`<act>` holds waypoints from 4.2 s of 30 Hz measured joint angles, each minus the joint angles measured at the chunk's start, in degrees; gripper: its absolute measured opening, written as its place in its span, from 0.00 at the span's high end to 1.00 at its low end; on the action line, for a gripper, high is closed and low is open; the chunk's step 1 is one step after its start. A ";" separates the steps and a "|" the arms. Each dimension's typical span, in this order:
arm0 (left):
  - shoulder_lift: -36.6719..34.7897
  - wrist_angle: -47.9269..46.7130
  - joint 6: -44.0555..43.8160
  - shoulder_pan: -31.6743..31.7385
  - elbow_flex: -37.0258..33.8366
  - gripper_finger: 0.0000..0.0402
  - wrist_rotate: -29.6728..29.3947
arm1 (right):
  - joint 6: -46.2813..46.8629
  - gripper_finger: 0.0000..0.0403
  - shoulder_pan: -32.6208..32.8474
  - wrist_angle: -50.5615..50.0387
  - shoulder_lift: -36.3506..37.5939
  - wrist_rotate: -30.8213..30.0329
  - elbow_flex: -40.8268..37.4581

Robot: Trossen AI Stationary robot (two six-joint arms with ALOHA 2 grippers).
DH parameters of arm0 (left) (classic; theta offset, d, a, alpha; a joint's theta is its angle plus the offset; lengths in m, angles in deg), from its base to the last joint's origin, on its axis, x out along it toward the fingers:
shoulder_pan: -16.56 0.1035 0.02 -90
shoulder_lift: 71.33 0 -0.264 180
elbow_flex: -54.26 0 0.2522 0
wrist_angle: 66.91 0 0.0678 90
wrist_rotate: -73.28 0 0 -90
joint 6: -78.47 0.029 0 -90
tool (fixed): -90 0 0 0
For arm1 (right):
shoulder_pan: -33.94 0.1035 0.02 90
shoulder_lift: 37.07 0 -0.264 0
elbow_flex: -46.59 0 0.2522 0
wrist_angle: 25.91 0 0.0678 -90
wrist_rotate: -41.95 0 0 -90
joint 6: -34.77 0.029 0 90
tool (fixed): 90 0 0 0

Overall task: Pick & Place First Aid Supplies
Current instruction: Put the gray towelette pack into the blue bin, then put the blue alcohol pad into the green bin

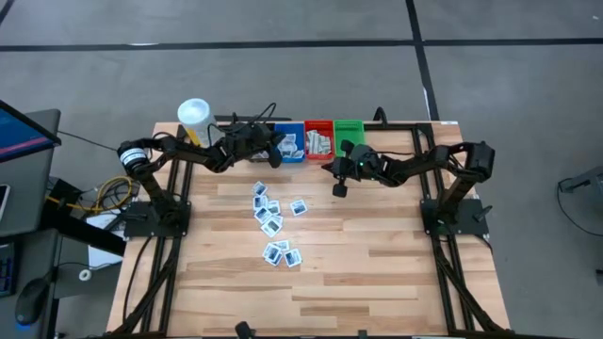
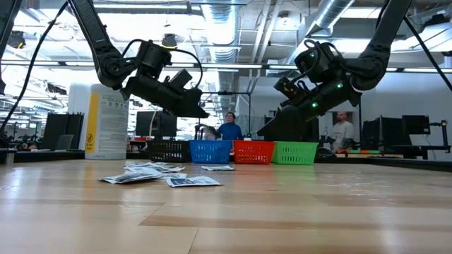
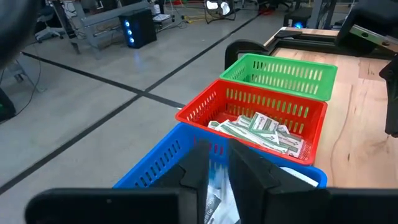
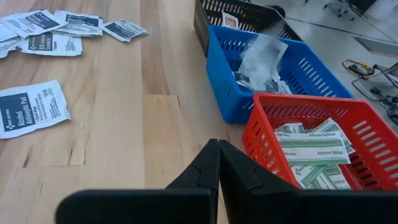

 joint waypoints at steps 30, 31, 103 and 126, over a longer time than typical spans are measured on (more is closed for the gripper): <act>-0.37 1.72 4.65 -4.25 -0.23 0.74 3.08 | -2.63 1.00 -0.04 -2.17 1.59 -2.25 -0.02; -0.58 1.74 5.35 -4.89 -0.24 0.74 3.18 | -3.12 1.00 -0.08 -2.66 2.73 -3.06 0.00; -24.77 2.87 5.44 15.23 -17.33 0.74 23.17 | -23.53 1.00 -25.02 -18.84 7.31 24.13 20.21; -28.37 5.70 17.21 21.69 -17.16 0.74 31.54 | -28.83 1.00 -29.48 -26.01 -2.90 31.41 30.77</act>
